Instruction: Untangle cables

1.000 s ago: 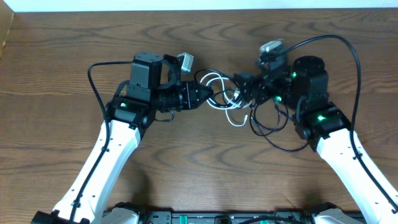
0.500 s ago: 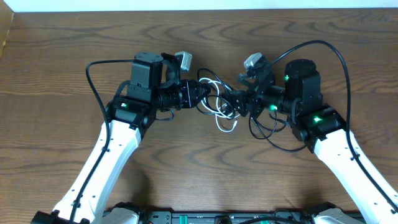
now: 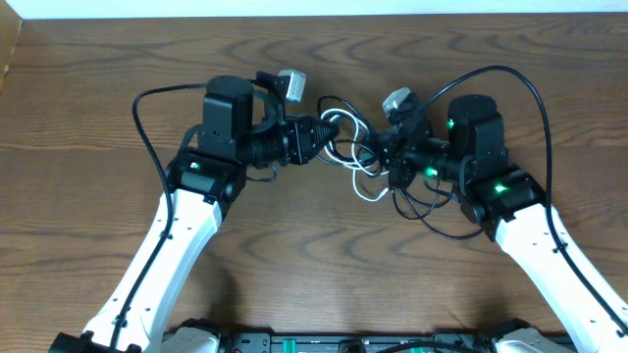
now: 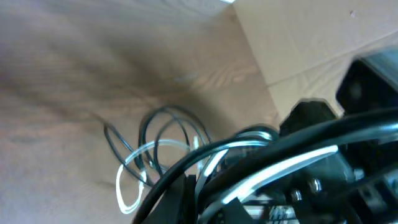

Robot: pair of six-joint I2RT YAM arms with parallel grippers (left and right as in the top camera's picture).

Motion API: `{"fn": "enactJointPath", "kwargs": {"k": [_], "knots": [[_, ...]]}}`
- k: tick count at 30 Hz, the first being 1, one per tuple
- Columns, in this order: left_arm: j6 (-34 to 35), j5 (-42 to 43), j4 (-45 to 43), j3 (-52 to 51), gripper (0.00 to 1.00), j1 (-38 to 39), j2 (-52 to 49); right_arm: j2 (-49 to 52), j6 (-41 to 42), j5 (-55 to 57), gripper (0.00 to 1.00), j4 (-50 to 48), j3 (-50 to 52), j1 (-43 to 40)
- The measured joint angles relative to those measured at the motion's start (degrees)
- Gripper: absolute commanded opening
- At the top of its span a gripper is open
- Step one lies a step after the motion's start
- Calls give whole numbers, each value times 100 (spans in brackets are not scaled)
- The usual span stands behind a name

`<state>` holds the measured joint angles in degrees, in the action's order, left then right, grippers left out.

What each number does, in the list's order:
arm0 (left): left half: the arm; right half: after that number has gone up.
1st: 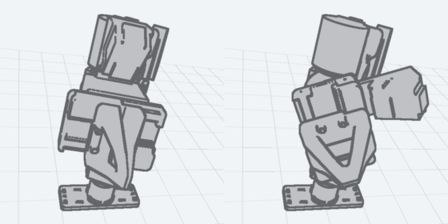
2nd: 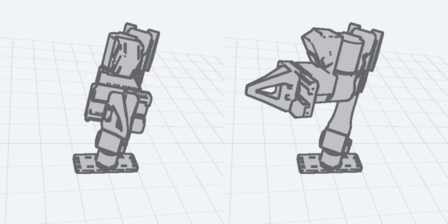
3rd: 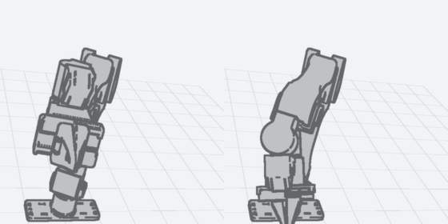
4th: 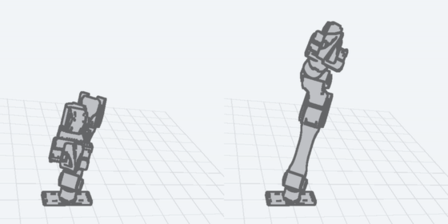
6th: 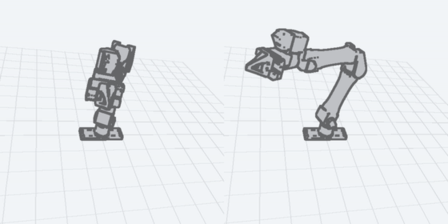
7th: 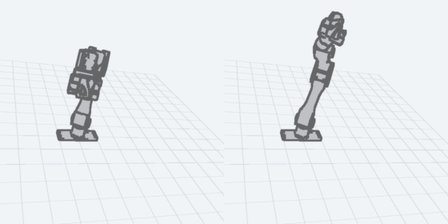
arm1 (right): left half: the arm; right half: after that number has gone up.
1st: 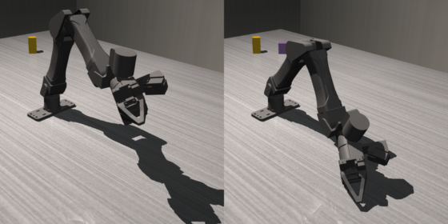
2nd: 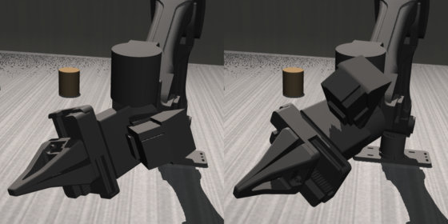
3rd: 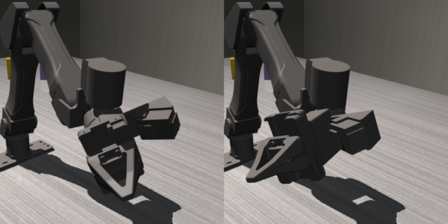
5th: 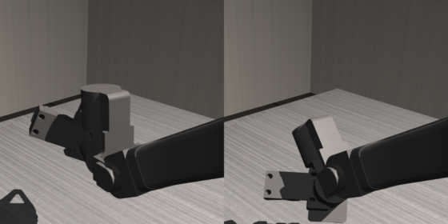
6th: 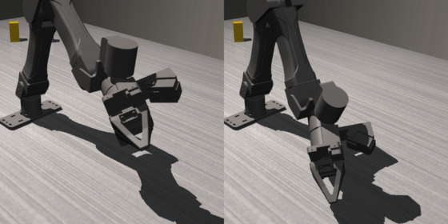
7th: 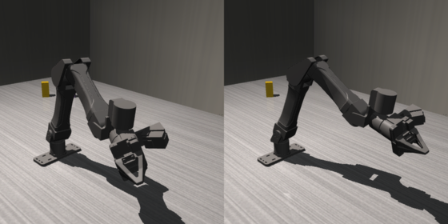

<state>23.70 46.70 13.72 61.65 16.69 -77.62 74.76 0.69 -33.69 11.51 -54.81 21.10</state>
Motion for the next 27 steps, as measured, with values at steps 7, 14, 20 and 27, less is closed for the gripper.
{"fn": "enactJointPath", "kwargs": {"k": [7, 14, 20, 27], "knots": [[-323, -525, 1589, 39, 7, 107, 0, 31, 872, 2009, 1, 155, 0, 109], [-459, -1641, 1954, 37, 8, -118, 0, 35, 1773, 4070, 1, 636, 0, -326], [-472, -1860, 1510, 37, 7, -306, 0, 35, 2068, 4800, 1, 820, 0, -527], [-472, -1947, 911, 37, 8, -890, 7, 35, 2487, 5414, 1, 1250, 0, -1099]]}}
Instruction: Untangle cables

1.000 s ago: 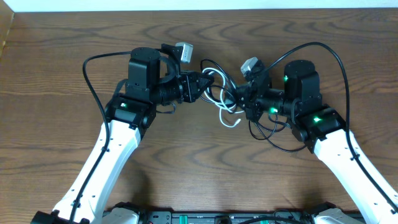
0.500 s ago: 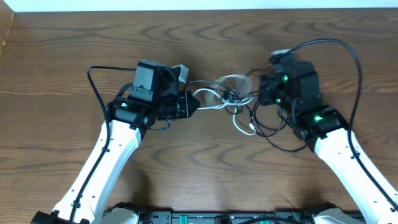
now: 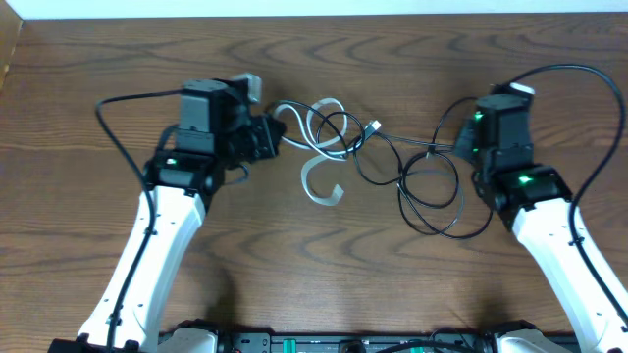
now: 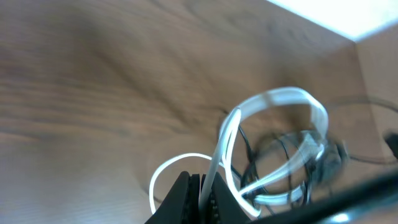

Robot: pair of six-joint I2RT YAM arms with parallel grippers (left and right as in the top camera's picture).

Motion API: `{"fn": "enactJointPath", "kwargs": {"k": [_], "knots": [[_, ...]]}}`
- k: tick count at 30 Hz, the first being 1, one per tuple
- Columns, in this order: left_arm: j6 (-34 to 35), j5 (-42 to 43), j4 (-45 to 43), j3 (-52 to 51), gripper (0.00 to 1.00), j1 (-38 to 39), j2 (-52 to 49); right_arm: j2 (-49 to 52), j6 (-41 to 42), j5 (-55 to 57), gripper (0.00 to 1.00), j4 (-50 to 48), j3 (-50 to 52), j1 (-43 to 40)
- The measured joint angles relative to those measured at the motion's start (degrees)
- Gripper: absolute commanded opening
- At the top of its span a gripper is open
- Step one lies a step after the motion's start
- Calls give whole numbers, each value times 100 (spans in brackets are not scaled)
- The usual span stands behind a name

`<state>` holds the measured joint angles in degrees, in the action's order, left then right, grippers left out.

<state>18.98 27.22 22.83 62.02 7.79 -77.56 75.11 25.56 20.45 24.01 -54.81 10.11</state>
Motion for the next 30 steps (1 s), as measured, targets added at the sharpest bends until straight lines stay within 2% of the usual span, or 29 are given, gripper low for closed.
{"fn": "enactJointPath", "kwargs": {"k": [4, 9, 13, 16, 18, 19, 20, 21, 25, 30], "knots": [[2, -455, -59, 0, 7, -529, 98, 0, 140, 166, 1, 131, 0, -540], [262, -859, 280, 0, 7, -1014, 219, 0, 208, 107, 1, 98, 0, -1137], [323, -31, 256, 0, 7, -885, 162, 0, 42, -662, 1, -321, 0, -1266], [7, 883, 282, 0, 7, -472, 44, 0, -269, -1290, 5, -566, 0, -1246], [-328, 1285, 470, 0, 7, -160, -22, 0, -417, -1552, 24, -597, 0, -1244], [-492, 1392, 588, 0, 8, -2, -44, 0, -511, -1714, 49, -605, 0, -1244], [-645, 1475, 667, 0, 8, 142, -63, 0, -636, -1893, 60, -625, 0, -1246], [-789, 1502, 726, 0, 7, 275, -74, 0, -802, -2201, 66, -640, 0, -1250], [-1139, 1576, 708, 0, 8, 605, -79, 4, -1456, -3917, 76, -684, 0, -1237], [-1368, 2105, 184, -2, 8, 815, -79, 4, -1875, -5604, 81, -654, 0, -1005]]}}
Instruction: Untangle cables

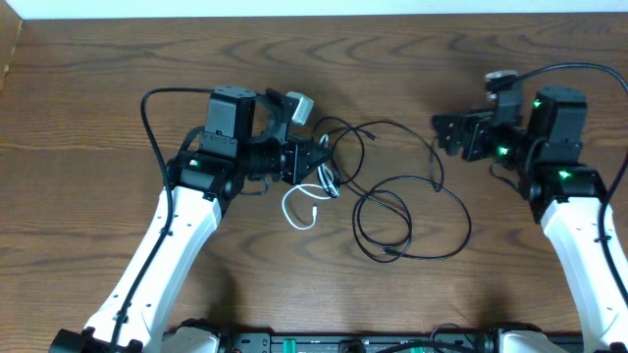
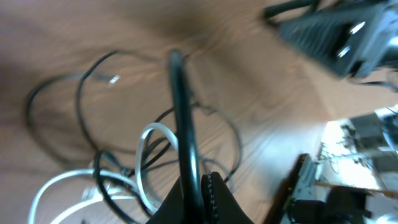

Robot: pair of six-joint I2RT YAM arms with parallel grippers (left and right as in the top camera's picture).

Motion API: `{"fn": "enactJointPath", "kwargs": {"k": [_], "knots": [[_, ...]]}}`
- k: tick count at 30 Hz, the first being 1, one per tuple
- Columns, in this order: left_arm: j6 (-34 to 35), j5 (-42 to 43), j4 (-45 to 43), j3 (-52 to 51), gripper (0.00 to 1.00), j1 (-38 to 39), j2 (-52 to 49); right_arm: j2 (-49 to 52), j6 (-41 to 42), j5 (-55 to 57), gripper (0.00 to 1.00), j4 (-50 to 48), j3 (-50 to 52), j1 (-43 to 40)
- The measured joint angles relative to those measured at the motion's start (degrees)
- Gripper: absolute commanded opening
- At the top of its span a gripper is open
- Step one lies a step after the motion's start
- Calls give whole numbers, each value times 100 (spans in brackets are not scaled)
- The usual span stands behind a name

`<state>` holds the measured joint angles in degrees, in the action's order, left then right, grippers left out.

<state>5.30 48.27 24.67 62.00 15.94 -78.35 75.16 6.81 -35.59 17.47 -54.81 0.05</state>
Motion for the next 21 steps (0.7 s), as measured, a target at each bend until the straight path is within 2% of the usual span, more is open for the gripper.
{"fn": "enactJointPath", "kwargs": {"k": [6, 15, 19, 21], "knots": [[90, 710, -863, -4, 7, 9, 0, 2, -328, -839, 85, 122, 0, 660], [267, 905, -1169, -4, 8, 9, 0, 15, -518, -1119, 85, 136, 0, 1652], [402, 931, -1429, -4, 8, 9, 0, 37, -560, -1130, 74, 151, 0, 1873], [505, 944, -1585, -4, 8, 9, 0, 44, -601, -1134, 65, 166, 0, 1974]]}}
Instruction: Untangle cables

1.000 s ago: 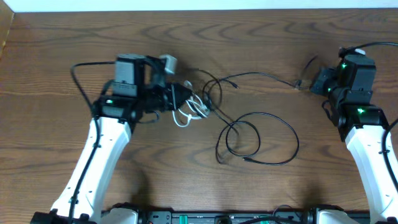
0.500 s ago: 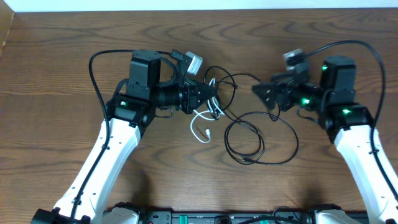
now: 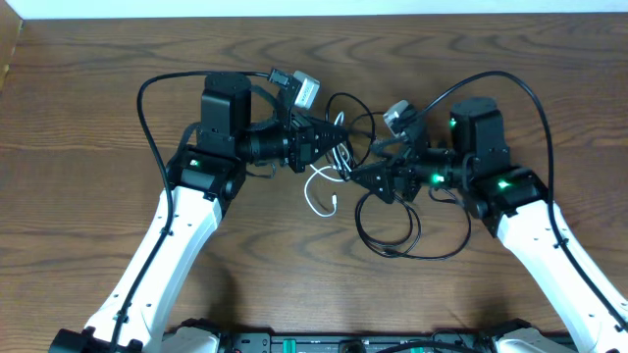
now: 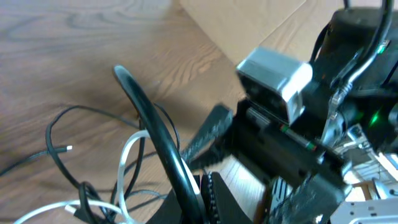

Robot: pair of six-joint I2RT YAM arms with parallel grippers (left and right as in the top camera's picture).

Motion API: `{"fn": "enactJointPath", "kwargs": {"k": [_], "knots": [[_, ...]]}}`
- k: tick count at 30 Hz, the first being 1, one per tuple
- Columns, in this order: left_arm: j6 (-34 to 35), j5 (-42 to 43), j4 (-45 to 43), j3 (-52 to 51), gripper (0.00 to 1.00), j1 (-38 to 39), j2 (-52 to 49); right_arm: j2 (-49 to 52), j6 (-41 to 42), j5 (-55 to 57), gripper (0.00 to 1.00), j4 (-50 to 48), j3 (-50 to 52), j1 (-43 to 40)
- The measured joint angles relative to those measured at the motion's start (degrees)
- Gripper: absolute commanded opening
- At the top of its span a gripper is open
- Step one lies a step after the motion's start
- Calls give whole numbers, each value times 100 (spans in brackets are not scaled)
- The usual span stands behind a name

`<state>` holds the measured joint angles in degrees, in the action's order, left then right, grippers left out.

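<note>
A thin black cable (image 3: 392,240) and a white cable (image 3: 316,201) lie looped together at the table's middle. My left gripper (image 3: 332,137) is shut on the black cable (image 4: 149,124), which rises out of its jaws (image 4: 198,186); a white strand (image 4: 124,162) runs close beside it. My right gripper (image 3: 361,177) points left into the same tangle, fingertips a short way from the left gripper. In the left wrist view the right gripper (image 4: 205,134) looms just beyond the held cable. Whether its jaws are apart does not show.
The brown wooden table (image 3: 88,88) carries both arms. Each arm's own thick black supply cable (image 3: 147,98) arches over it. The right wrist's silver camera block (image 4: 273,71) sits close behind the tangle. A pale wall edge runs along the back.
My right gripper was open at the far right of the table and now sits at the central tangle, beside the left gripper. The left gripper keeps its hold and has shifted slightly up and right.
Both grippers were first close together at the bunched cables. Then they stood far apart with the cables spread between them, the left shut on a white strand. Later the right was open and free at the far right, the left on black cable. Now both meet again.
</note>
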<state>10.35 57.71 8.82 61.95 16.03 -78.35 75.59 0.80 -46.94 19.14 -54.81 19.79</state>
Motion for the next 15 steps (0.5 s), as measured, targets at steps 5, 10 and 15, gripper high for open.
{"fn": "enactJointPath", "kwargs": {"k": [5, 10, 15], "knots": [[190, 33, -227, 0, 7, 0, 0, 2, -9, 0, 66, 144, 0, 87], [533, 133, -619, 0, 8, 0, 0, 133, -15, 50, 55, 251, 0, 87], [857, 278, -789, 0, 8, 0, 0, 498, -28, 90, 42, 138, 0, 87]]}}
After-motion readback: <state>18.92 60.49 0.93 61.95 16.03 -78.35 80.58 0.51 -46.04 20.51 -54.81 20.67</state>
